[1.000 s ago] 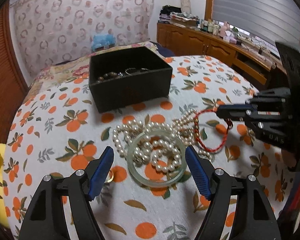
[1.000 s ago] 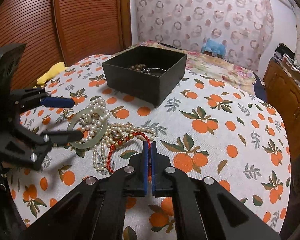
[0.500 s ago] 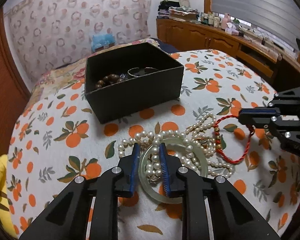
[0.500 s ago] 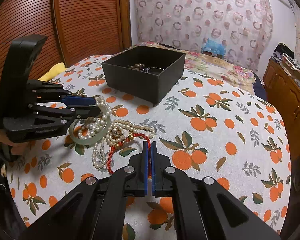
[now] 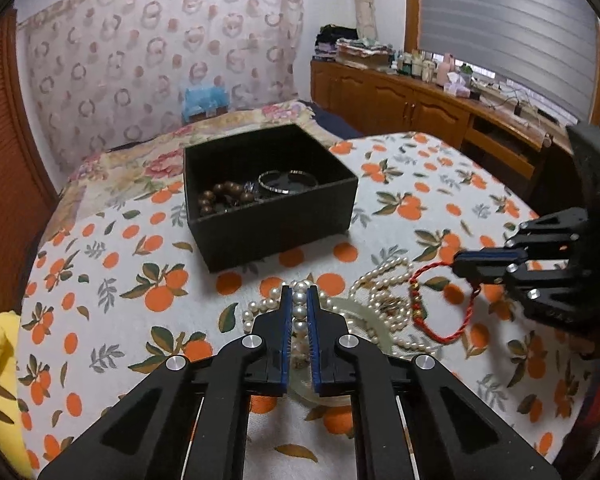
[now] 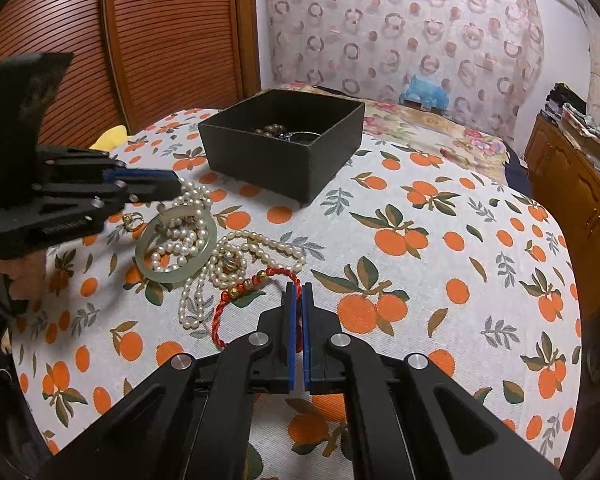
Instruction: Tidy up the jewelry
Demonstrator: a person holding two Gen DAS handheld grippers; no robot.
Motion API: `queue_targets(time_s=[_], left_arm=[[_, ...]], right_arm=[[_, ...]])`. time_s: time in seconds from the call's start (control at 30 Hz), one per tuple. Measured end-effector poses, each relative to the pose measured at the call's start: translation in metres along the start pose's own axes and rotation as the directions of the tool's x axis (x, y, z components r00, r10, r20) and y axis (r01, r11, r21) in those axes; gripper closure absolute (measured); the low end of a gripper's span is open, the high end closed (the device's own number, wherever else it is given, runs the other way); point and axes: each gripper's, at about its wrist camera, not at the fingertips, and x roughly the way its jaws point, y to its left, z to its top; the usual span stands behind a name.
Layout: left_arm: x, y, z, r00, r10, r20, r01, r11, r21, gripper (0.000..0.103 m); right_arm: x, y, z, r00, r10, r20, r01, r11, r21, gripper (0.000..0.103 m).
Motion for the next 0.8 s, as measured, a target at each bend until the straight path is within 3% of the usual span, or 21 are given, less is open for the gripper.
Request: queue_targets(time_s=[0.37,0.8], left_arm=[[-0.053,-0.008,0.034,0.992,-0.055,0.115,0.057,0.998,-0.006,0.097],[-0.101,-0.008,0.071,0.972,-0.047,0.231,0.048,0.999,0.003,0.097]], right_arm=[[-0.014,-0.001,0.009,0.999,-0.008,0.035,0.008,1.000,-0.002,0.100],[-0.032,-0.002,0.030,0.996,-0.015,0.088,0.016,1.000,-0.008,0.100]])
